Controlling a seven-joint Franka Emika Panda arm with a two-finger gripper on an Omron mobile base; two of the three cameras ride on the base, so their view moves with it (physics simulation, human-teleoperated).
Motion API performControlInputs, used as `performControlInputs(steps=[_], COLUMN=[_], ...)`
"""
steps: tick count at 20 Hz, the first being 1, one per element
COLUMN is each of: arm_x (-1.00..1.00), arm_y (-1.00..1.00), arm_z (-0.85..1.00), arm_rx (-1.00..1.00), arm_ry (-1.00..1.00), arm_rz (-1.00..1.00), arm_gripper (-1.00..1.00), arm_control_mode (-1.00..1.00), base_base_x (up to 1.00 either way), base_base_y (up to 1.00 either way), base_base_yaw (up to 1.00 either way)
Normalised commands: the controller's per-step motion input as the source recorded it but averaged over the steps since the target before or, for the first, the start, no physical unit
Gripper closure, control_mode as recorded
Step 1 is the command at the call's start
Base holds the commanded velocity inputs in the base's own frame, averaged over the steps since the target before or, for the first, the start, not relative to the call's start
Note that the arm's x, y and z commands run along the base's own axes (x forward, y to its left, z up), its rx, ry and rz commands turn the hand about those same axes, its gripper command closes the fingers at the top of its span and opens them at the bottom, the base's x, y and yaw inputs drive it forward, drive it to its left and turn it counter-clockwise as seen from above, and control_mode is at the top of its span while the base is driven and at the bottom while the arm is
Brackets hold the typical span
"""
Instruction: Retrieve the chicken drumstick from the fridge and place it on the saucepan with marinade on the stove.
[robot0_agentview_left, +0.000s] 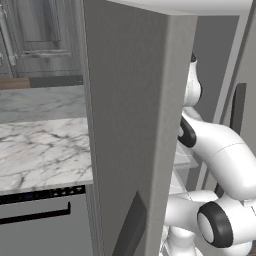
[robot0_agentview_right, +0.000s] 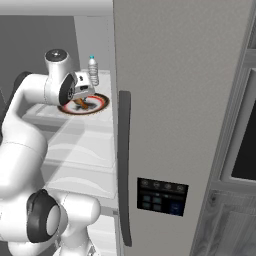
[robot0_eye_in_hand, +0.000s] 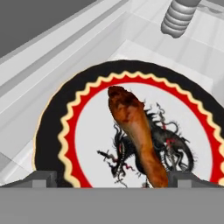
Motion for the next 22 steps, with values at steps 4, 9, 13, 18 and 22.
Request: performControlInputs(steps=[4,9,13,18,22], arm_x=[0.06,0.13,0.19,0.18,0.17], arm_y=[0.0,0.0,0.0,0.0,0.0], arm_z=[0.0,0.0,0.0,0.0,0.0], arm_rx=[0.04,0.03,0.03,0.01,0.0], arm_ry=[0.0,0.0,0.0,0.01,0.05], arm_rz=[0.04,0.06,0.05,0.06,0.07], arm_gripper=[-1.0,-1.0,-1.0,-1.0,-1.0], arm_control_mode=[-1.0,-1.0,-1.0,-1.0,-1.0], base_base_x=[0.0,0.0,0.0,0.0,0.0], base_base_y=[0.0,0.0,0.0,0.0,0.0], base_base_yaw=[0.0,0.0,0.0,0.0,0.0])
